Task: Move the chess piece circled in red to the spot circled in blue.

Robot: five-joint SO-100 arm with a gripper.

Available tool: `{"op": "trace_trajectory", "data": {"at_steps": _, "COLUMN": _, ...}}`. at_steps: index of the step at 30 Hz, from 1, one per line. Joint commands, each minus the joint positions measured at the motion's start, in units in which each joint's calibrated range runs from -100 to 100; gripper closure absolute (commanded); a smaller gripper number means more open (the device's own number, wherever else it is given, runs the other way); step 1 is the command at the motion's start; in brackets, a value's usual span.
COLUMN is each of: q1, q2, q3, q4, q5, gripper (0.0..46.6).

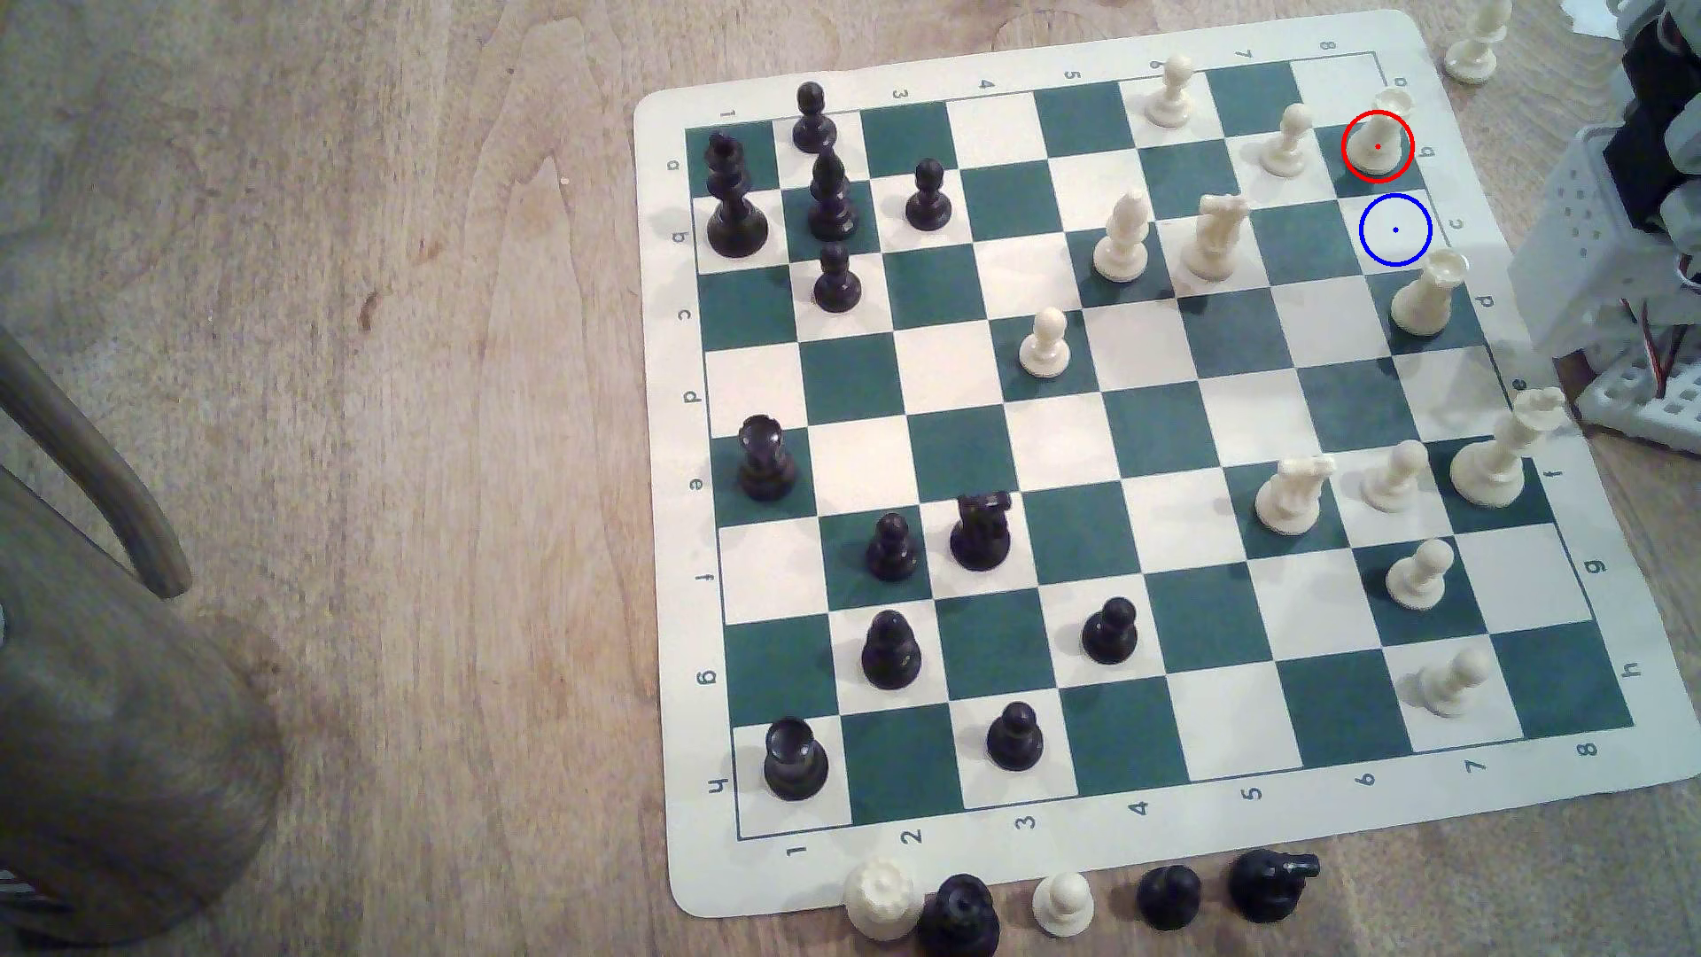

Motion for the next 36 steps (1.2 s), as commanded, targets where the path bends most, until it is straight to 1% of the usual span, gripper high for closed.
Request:
{"op": "trace_trajectory", "data": {"at_steps": 1, "q1": -1.12, "q2": -0.11, "q3": 0.36, "q4": -32.48, "q5": 3.22, "gripper": 46.5}}
{"op": "trace_trajectory", "data": {"at_steps": 8, "q1": -1.19, "q2": -0.11, "q3": -5.99, "q4": -21.92, "q5": 3.22, "gripper": 46.5}}
{"op": "trace_trajectory", "data": {"at_steps": 13, "q1": -0.57, "q2": -0.11, "q3": -15.6, "q4": 0.11, "q5": 3.08, "gripper": 46.5}}
{"op": "trace_trajectory", "data": {"at_steps": 16, "q1": 0.21, "q2": -0.11, "q3": -20.04, "q4": 9.7, "q5": 3.22, "gripper": 46.5}}
{"op": "trace_trajectory", "data": {"at_steps": 17, "q1": 1.46, "q2": -0.11, "q3": -23.67, "q4": 18.62, "q5": 3.03, "gripper": 46.5}}
{"op": "trace_trajectory", "data": {"at_steps": 20, "q1": 3.65, "q2": -0.11, "q3": -29.56, "q4": 29.76, "q5": 2.98, "gripper": 46.5}}
{"op": "trace_trajectory", "data": {"at_steps": 21, "q1": 4.67, "q2": -0.11, "q3": -31.74, "q4": 33.94, "q5": 2.98, "gripper": 46.5}}
{"op": "trace_trajectory", "data": {"at_steps": 22, "q1": 7.64, "q2": -0.11, "q3": -36.36, "q4": 43.93, "q5": 2.98, "gripper": 46.5}}
{"op": "trace_trajectory", "data": {"at_steps": 23, "q1": 9.29, "q2": -0.11, "q3": -38.26, "q4": 49.01, "q5": 2.93, "gripper": 46.5}}
{"op": "trace_trajectory", "data": {"at_steps": 24, "q1": 12.18, "q2": -0.11, "q3": -41.07, "q4": 56.87, "q5": 2.93, "gripper": 46.5}}
{"op": "trace_trajectory", "data": {"at_steps": 29, "q1": 18.52, "q2": -0.11, "q3": -45.43, "q4": 71.78, "q5": 2.83, "gripper": 46.5}}
{"op": "trace_trajectory", "data": {"at_steps": 30, "q1": 20.08, "q2": -0.11, "q3": -46.33, "q4": 74.97, "q5": 2.83, "gripper": 46.5}}
{"op": "trace_trajectory", "data": {"at_steps": 31, "q1": 23.13, "q2": -0.11, "q3": -48.24, "q4": 80.38, "q5": 2.83, "gripper": 46.5}}
{"op": "trace_trajectory", "data": {"at_steps": 34, "q1": 26.73, "q2": -0.2, "q3": -50.5, "q4": 86.44, "q5": 2.83, "gripper": 46.5}}
{"op": "trace_trajectory", "data": {"at_steps": 35, "q1": 28.37, "q2": -0.28, "q3": -51.23, "q4": 89.14, "q5": 2.25, "gripper": 46.5}}
{"op": "trace_trajectory", "data": {"at_steps": 36, "q1": 29.23, "q2": -0.28, "q3": -51.5, "q4": 91.43, "q5": 0.49, "gripper": 46.5}}
